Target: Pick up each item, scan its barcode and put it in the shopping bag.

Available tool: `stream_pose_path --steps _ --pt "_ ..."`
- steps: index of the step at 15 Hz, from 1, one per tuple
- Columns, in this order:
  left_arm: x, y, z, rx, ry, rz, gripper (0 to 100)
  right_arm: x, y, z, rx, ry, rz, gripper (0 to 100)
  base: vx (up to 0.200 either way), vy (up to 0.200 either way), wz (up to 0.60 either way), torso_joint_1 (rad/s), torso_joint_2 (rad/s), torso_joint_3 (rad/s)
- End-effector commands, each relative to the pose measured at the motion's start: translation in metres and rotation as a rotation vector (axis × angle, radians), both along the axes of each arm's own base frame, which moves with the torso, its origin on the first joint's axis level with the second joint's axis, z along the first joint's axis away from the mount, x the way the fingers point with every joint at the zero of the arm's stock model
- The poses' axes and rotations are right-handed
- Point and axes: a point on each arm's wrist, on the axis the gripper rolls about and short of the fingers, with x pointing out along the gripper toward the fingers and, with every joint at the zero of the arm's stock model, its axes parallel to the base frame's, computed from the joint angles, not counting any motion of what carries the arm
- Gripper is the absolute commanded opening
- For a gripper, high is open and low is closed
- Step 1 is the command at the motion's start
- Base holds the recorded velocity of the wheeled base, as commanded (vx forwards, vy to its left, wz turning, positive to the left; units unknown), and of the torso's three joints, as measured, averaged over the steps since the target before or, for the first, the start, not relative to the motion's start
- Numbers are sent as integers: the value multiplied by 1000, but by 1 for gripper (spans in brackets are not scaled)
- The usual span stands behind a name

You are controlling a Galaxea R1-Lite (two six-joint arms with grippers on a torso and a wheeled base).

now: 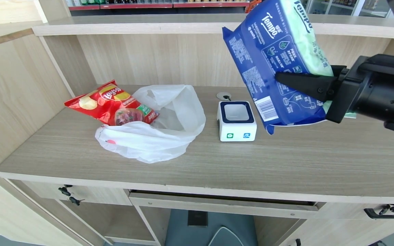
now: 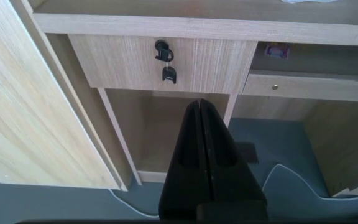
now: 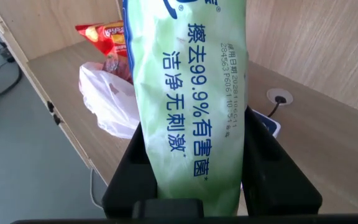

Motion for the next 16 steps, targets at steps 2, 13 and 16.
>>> stream_pose_path --steps 2,13,16 --pt "0 0 0 0 1 -1 0 -2 2 18 -1 -2 13 0 0 0 -600 -7 44 31" --pt "0 0 0 0 1 -1 0 -1 7 30 -79 -128 34 0 0 0 -273 2 5 3" --pt "0 0 0 0 1 -1 0 2 6 30 -104 -155 23 0 0 0 0 0 0 0"
